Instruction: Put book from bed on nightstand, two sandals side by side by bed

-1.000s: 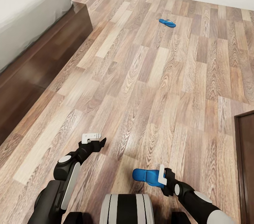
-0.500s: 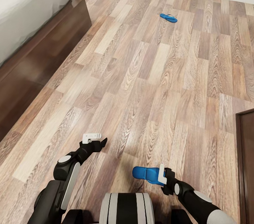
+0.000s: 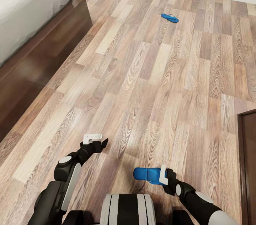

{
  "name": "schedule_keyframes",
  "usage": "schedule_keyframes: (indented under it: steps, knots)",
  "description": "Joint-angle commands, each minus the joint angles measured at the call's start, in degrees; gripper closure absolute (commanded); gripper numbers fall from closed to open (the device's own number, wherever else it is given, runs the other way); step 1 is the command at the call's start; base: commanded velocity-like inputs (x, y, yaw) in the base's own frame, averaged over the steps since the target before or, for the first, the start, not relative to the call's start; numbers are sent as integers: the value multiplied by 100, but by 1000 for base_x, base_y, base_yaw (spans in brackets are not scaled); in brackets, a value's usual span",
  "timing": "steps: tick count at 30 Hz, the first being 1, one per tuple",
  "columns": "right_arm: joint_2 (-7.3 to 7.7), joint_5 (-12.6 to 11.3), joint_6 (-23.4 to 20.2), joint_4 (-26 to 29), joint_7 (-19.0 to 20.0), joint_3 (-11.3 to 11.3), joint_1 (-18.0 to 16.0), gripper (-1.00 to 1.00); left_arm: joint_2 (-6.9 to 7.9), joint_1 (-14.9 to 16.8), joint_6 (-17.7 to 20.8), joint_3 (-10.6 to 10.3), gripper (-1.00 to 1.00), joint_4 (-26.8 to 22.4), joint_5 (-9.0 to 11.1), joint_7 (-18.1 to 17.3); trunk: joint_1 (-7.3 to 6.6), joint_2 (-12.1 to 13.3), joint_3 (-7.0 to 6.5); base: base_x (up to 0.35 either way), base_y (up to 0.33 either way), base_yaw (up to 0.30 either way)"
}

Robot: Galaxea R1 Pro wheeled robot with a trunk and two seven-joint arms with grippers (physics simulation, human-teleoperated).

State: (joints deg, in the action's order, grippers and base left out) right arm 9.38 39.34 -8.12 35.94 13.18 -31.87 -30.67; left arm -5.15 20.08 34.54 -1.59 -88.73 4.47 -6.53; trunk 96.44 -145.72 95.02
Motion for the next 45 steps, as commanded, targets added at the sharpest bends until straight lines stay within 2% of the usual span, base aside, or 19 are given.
schedule_keyframes:
  steps: [1, 3, 14, 16, 27, 32, 34, 39, 40, 42, 45]
  knots:
    - [3, -23, -5, -34, 71, -40, 2, 100, -3, 5, 35, 2, -100, -3, 45, 2, 2, -1, 4, 0, 0, 0]
    - [3, -23, -5, -34, 71, -43, 3, 100, -4, 3, 35, 2, -100, -5, 45, 2, 2, -1, 4, 0, 0, 0]
    - [3, -23, -4, -34, 71, -47, 5, 100, -4, -2, 53, 9, -100, -4, 45, 2, -26, 14, -239, 0, 0, 0]
    - [4, -23, 4, -34, -69, -39, 8, 100, 4, -1, 53, 9, -100, -4, 45, 2, -31, 17, -284, 0, 0, 0]
    - [4, -23, 11, -21, -105, -39, 7, 100, 5, 0, 53, 9, -100, -4, 45, 2, -59, 31, -527, 0, 0, 0]
    - [3, -28, 8, 176, -161, -24, 8, 100, -2, 0, 54, 9, -100, -4, 45, 2, -72, 38, -638, 0, 0, 0]
    - [-2, -40, 10, 359, -274, 126, 8, 100, -7, 0, 60, 9, -100, 2, 40, 2, -77, 41, -682, 0, 0, 0]
    - [-36, -65, 67, 501, -307, 691, 8, 100, -12, -2, 62, 9, -100, 12, 29, 7, -90, 47, -793, 0, 0, 0]
    - [-39, -73, 82, 540, -312, 885, 8, 100, -12, -2, 62, 9, -100, 22, 24, 9, -93, 49, -815, 0, 0, 0]
    - [-40, -88, 88, 650, -310, 1100, 8, 100, -12, 0, 63, 9, -100, 28, 21, 11, -98, 51, -860, 0, 0, 0]
    - [-48, -106, 94, 833, -285, 1555, 8, 100, -20, 0, 64, 9, -100, 31, 14, 11, -106, 55, -926, 0, 0, 0]
